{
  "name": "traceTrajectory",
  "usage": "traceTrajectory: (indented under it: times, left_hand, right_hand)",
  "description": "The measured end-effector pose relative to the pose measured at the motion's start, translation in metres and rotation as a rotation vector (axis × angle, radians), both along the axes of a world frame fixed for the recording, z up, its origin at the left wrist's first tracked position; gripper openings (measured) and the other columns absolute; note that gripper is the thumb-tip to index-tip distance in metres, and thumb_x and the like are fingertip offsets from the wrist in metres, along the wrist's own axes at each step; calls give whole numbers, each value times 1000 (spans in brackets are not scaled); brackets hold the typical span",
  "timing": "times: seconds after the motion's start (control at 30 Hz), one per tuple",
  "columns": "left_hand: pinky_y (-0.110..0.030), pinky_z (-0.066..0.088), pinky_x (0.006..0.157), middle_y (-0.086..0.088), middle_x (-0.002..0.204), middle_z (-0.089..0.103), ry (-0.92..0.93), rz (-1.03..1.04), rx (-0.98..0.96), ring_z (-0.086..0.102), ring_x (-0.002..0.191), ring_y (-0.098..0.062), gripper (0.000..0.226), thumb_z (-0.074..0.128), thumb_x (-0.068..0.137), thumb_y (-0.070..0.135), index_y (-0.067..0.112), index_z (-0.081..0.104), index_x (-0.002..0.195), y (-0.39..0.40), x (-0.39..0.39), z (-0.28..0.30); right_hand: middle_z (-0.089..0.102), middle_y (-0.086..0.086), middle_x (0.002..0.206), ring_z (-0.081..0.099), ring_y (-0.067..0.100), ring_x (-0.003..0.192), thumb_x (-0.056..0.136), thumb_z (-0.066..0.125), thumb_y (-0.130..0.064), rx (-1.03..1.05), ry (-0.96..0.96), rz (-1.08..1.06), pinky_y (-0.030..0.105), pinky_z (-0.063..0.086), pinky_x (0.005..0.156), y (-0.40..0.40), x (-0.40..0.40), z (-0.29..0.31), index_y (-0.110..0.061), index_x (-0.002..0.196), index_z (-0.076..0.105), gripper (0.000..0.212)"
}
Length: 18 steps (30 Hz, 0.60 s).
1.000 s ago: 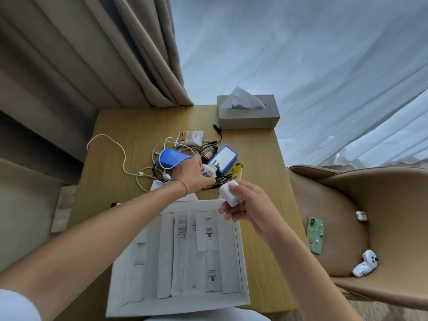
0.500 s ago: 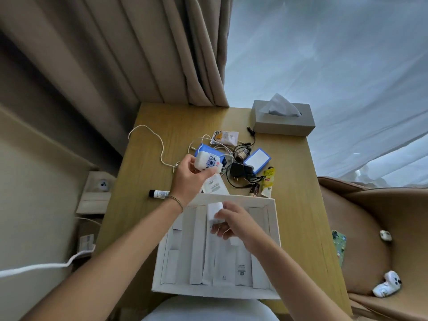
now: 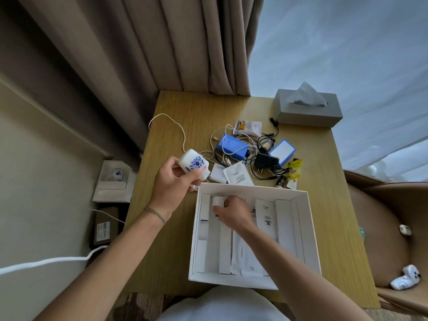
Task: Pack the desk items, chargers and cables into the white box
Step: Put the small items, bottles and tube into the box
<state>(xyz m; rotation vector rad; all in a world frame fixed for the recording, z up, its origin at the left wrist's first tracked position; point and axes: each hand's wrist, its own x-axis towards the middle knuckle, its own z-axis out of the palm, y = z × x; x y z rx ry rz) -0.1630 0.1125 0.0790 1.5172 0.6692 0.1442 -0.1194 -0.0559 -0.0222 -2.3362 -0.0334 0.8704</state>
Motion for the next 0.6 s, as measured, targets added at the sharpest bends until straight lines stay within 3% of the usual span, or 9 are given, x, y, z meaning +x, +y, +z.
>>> traceTrajectory:
  times: [0.13, 0.27, 0.43, 0.53, 0.6]
  left_hand:
    - [-27, 57, 56, -7, 89, 76, 57, -51, 74, 75, 76, -21, 30, 80, 81, 21, 6, 60, 97, 2, -15, 3]
    - [-51, 60, 72, -3, 86, 75, 171, -153, 259, 73, 81, -22, 37, 81, 72, 37, 12, 59, 88, -4, -29, 6]
    - [-38, 59, 63, 9, 79, 71, 221, -230, 526, 68, 70, -4, 31, 81, 73, 41, 22, 58, 84, -24, -42, 6]
    - [-31, 59, 55, 9, 80, 70, 260, -342, 622, 67, 66, -3, 33, 78, 74, 45, 25, 55, 86, -42, -45, 3]
    - [-27, 59, 54, 8, 82, 69, 292, -422, 674, 67, 65, -3, 34, 76, 75, 45, 27, 53, 93, -56, -45, -2]
  right_hand:
    - [75, 1, 96, 70, 24, 89, 83, 68, -51, -114, -147, 91, 41, 60, 79, 13, 0, -7, -19, 98, 73, 36]
    - [75, 2, 101, 71, 24, 90, 86, 68, -54, -161, -260, 113, 33, 54, 67, 19, -7, -14, -19, 109, 70, 42]
    - [75, 5, 88, 69, 29, 81, 90, 60, -46, -213, -292, 133, 29, 47, 58, 13, -4, -16, -19, 88, 70, 29]
    - [68, -1, 70, 66, 26, 72, 89, 61, -44, -87, -151, 33, 28, 45, 55, 5, 4, -15, -19, 65, 61, 35]
    - [69, -1, 71, 67, 25, 74, 93, 57, -42, 16, -64, -80, 31, 50, 62, -6, 14, -12, -18, 68, 65, 35]
